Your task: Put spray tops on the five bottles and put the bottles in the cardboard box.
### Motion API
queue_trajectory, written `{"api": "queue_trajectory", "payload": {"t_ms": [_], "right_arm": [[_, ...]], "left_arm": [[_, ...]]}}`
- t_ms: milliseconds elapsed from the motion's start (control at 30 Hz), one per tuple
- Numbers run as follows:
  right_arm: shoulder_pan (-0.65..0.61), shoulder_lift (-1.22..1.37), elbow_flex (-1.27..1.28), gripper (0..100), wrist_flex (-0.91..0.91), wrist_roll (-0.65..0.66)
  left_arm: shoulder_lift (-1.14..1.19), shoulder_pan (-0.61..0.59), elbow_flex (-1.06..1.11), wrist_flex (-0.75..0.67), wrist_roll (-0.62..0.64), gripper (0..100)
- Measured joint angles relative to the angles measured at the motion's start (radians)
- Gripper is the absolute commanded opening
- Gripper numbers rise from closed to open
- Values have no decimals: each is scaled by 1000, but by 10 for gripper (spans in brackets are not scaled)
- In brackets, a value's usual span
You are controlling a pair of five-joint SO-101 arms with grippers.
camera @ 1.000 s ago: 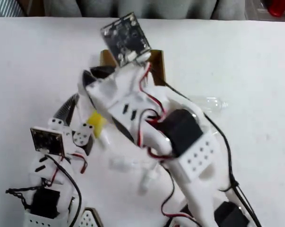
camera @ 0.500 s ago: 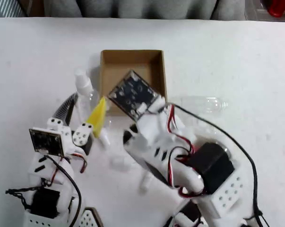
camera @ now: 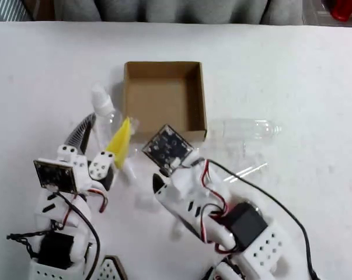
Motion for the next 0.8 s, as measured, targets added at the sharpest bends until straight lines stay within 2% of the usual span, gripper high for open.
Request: {"api": "queue_trajectory", "payload": {"t_ms": [200, 267, 433, 533, 800], "right_arm": [[0, -109, 169, 15, -180, 0], [0, -129, 222, 15, -245, 0], [-5, -164, 359, 15, -446, -152], [-49, -178, 456, 15, -594, -244], [-120, -181, 706, 15, -1033, -269]], "left_arm": [[25, -52, 0, -84, 60, 31], [98, -52, 0, -133, 63, 31], [316, -60, -12, -210, 66, 31], [428, -60, -49, -235, 66, 31], [575, -60, -92, -245, 66, 31]]}}
